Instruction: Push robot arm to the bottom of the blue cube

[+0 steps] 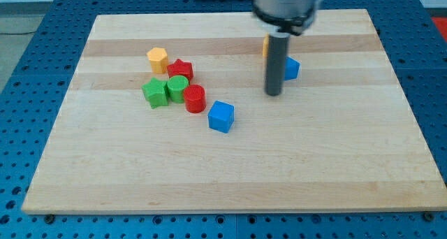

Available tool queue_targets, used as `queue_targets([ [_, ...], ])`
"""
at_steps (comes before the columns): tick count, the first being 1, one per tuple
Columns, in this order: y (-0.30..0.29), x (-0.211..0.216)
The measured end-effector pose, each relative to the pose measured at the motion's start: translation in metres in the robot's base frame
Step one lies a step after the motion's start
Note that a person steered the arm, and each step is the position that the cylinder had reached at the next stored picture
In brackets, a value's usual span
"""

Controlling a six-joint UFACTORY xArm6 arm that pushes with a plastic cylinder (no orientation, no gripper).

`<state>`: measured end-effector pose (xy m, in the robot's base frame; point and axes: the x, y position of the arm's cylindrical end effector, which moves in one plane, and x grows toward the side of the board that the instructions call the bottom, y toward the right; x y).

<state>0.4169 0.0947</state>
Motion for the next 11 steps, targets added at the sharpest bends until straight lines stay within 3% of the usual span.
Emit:
queue_targets([
  [2,0.016,-0.067],
  [4,0.016,-0.081],
  [5,0.038,-0.052],
  [6,0.028,0.023],
  [7,-0.022,0.102],
  [8,-0.1,0.134],
  [11,-0.12,0.089],
])
